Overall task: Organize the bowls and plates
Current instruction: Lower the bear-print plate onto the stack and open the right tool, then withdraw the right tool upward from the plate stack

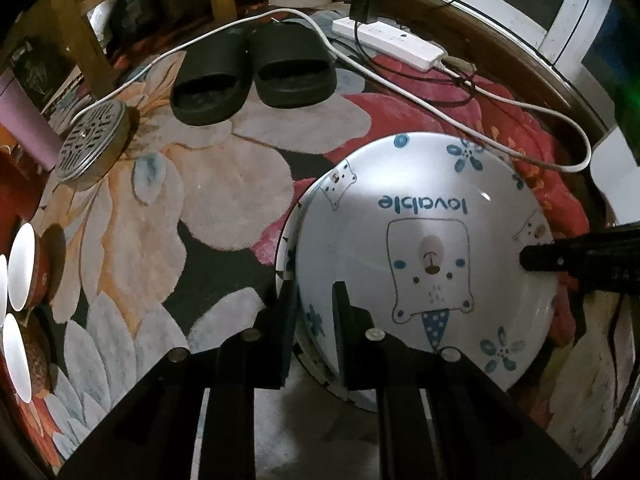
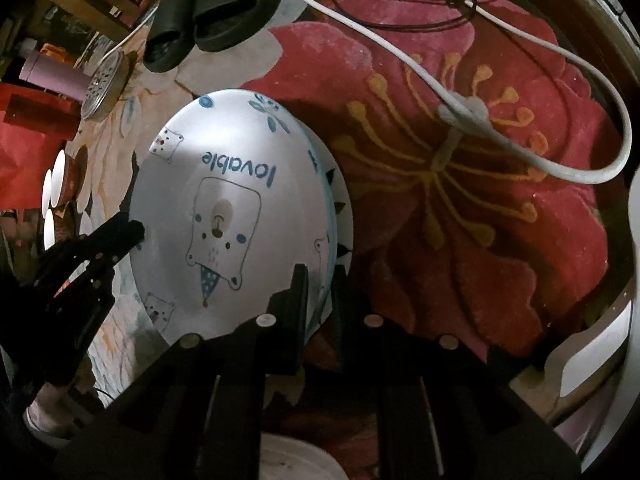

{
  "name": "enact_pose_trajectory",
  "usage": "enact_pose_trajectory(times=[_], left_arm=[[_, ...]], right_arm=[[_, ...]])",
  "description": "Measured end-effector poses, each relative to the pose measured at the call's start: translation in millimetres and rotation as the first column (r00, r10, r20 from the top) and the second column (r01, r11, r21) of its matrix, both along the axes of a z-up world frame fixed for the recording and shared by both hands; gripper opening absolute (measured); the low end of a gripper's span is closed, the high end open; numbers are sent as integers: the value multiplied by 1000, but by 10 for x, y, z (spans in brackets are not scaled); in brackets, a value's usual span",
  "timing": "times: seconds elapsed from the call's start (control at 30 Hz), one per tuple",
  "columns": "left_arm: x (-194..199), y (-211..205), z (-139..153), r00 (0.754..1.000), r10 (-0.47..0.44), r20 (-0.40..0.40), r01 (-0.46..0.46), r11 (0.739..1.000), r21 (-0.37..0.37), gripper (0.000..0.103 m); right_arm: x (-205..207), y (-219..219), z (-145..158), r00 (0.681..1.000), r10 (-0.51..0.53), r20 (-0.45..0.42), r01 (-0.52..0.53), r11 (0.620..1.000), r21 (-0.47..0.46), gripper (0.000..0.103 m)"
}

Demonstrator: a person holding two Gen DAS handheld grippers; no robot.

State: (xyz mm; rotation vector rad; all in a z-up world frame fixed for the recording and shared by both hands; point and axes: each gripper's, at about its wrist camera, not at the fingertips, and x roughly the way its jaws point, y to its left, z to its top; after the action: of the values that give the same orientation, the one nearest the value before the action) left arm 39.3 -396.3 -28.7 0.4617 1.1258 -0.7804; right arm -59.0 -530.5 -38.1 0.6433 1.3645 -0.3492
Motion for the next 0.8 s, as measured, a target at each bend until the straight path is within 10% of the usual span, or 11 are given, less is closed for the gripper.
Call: enact_pose_trajectory(times=[0.17,0.27,0.4,0.8], left_arm=[[57,56,40,998,16,-58,-19,999,-45,45],[63,125,97,996,28,-83,-36,995,-90,79],[33,183,183,997,17,-70,-25,993,-117,98],[110,508,174,993,88,-75,-94,992,-83,102]], right_arm=[[50,88,10,999,42,-20,-43,998,-48,16],[96,184,20,996,81,-20,-82,995,-55,39],[180,397,48,987,160,-23,-161,983,-93,70],[132,432,208,995,104,-11,-105,984,-146,97]])
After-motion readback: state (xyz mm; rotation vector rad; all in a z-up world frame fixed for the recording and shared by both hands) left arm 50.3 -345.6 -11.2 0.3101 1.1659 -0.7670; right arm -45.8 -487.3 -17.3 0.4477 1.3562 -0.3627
